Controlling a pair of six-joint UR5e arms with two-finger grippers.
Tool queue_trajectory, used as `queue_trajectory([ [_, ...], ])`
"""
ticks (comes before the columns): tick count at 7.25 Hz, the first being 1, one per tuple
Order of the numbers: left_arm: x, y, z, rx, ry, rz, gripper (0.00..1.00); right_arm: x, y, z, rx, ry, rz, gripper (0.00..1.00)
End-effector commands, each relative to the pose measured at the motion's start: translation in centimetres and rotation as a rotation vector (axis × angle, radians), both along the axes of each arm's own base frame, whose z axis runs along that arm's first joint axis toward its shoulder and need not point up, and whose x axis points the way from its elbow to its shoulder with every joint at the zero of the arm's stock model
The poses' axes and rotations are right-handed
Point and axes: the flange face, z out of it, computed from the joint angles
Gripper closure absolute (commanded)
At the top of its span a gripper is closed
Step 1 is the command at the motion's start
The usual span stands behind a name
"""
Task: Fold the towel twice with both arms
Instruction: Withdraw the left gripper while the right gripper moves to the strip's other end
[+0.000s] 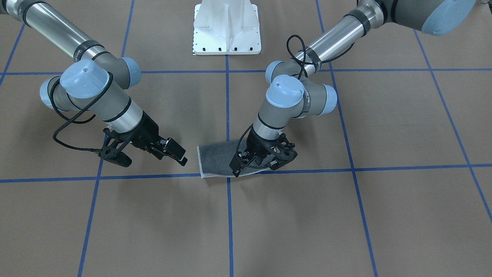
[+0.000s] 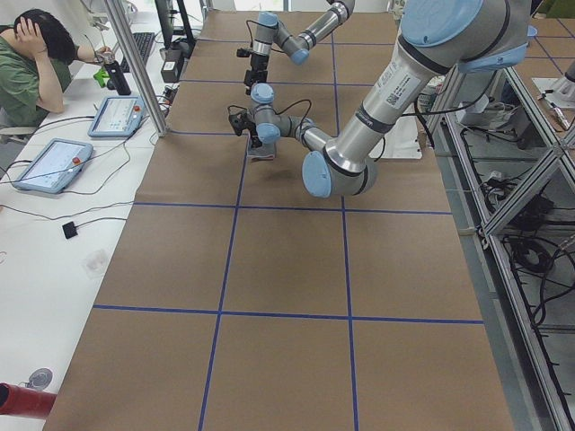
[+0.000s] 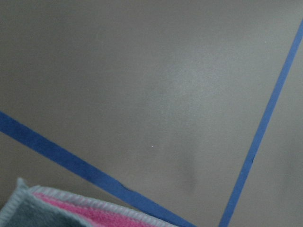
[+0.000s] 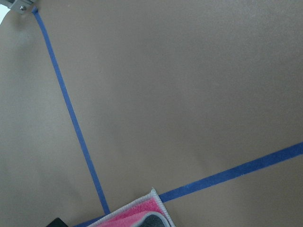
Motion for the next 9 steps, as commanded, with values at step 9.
queue_trajectory([
  [9,-11.8,-5.7,-1.8,0.127,0.033,0.107,0.01,-3.7,3.1,-0.6,0.175,0.023,-0.186,0.0],
])
